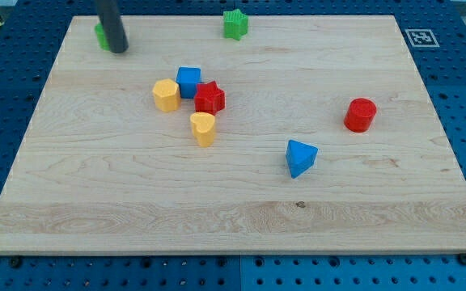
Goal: Move the green star into the red star
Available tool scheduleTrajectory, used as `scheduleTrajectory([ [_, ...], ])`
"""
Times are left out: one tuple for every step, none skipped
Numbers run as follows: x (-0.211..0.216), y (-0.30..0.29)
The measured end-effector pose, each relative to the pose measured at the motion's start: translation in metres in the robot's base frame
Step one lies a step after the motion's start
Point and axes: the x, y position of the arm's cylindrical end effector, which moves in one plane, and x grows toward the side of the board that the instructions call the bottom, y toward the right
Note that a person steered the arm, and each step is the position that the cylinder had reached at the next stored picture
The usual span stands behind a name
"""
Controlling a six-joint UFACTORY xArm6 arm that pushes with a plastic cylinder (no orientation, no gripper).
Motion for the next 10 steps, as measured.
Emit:
scheduleTrajectory([
  [0.003, -0.006],
  [0.012, -0.018],
  [-0.011, -0.019],
  [-0.009, -0.019],
  [0.011, -0.018],
  [0.011, -0.013],
  [0.014, 0.03],
  [0.01, 0.037],
  [-0.004, 0.057],
  [-0.012, 0.088],
])
